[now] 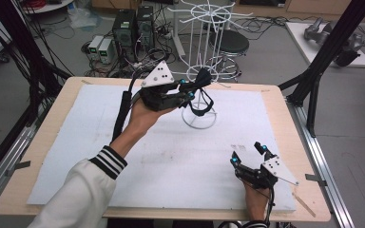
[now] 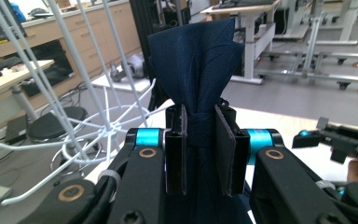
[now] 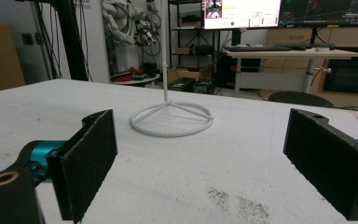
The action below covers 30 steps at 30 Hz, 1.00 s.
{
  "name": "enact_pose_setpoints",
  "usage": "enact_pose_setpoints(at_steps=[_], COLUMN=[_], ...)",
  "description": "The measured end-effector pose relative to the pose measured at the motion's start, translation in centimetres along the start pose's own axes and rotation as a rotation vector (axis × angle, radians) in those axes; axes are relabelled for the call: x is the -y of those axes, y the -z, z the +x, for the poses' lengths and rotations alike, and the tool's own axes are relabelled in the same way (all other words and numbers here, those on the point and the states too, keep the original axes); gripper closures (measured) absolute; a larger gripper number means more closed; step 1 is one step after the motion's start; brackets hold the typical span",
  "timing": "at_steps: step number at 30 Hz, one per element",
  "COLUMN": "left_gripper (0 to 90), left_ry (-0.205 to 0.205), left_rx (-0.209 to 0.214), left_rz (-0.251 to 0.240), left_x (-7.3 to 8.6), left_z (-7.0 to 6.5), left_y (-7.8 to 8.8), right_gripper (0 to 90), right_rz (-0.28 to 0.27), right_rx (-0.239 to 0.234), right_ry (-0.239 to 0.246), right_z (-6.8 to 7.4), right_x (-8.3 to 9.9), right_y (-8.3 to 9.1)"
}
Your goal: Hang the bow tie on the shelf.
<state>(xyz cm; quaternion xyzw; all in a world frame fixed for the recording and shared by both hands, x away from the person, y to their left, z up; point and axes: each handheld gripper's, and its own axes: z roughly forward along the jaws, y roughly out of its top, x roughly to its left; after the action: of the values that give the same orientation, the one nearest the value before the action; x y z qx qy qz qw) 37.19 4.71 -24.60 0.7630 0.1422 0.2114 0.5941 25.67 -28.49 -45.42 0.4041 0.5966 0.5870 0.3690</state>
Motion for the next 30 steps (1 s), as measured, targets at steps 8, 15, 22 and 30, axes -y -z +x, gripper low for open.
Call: enact_pose_setpoints(at_steps=[8, 15, 22, 30], left_gripper=[75.0, 75.0, 75.0, 75.0], left_ry=[0.016, 0.038, 0.059, 0.052], left_rx=[0.0, -0.01, -0.042, -0.09], left_rz=[-0.017, -0.02, -0.022, 0.02], left_x=[-0.3, -0.1, 0.4, 1.2], left_z=[0.0, 0.2, 0.7, 1.4], left_y=[-1.1, -2.1, -3.3, -4.1], right_gripper=[8.8, 8.8, 8.8, 8.8], right_rz=[0.0, -0.001, -0.002, -0.003], right_rx=[0.0, -0.001, -0.001, -0.004], right_ry=[-0.003, 0.0, -0.006, -0.009], right_z=[0.0, 0.0, -0.1, -0.1], right_x=[0.0, 0.0, 0.0, 0.0], right_y=[0.0, 0.0, 0.1, 0.1])
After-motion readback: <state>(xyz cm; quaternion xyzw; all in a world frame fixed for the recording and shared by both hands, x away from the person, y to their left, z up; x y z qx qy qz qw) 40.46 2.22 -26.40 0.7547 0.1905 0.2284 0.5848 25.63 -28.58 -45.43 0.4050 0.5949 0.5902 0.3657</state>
